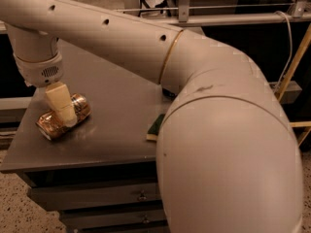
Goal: Place orange can upright
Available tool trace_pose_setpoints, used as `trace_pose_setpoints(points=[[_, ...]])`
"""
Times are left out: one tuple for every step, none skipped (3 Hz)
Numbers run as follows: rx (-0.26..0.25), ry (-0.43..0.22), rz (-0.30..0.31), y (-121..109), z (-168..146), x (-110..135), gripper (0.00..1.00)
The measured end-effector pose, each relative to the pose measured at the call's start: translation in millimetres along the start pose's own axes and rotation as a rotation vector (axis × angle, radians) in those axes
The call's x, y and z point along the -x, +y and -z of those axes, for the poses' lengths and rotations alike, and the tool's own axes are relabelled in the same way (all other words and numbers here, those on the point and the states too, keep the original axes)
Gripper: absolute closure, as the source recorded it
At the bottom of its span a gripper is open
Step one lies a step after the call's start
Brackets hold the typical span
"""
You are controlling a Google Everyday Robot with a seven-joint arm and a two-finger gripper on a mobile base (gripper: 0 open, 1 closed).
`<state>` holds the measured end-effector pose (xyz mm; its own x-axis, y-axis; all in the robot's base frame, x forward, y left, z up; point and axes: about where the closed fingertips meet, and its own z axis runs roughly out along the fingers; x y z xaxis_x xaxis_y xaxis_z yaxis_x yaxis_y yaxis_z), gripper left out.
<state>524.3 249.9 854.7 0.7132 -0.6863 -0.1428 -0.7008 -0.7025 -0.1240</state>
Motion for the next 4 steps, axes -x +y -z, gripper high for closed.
trace_pose_setpoints(points=[[0.016,-0.003,-0.033,8,-6,7,0.00],[0.035,0.002,-0.056,12,-11,14,0.00],[0.037,0.013,-0.044,15,-13,25,0.00],[0.040,0.034,-0.012,17,-15,38,0.00]])
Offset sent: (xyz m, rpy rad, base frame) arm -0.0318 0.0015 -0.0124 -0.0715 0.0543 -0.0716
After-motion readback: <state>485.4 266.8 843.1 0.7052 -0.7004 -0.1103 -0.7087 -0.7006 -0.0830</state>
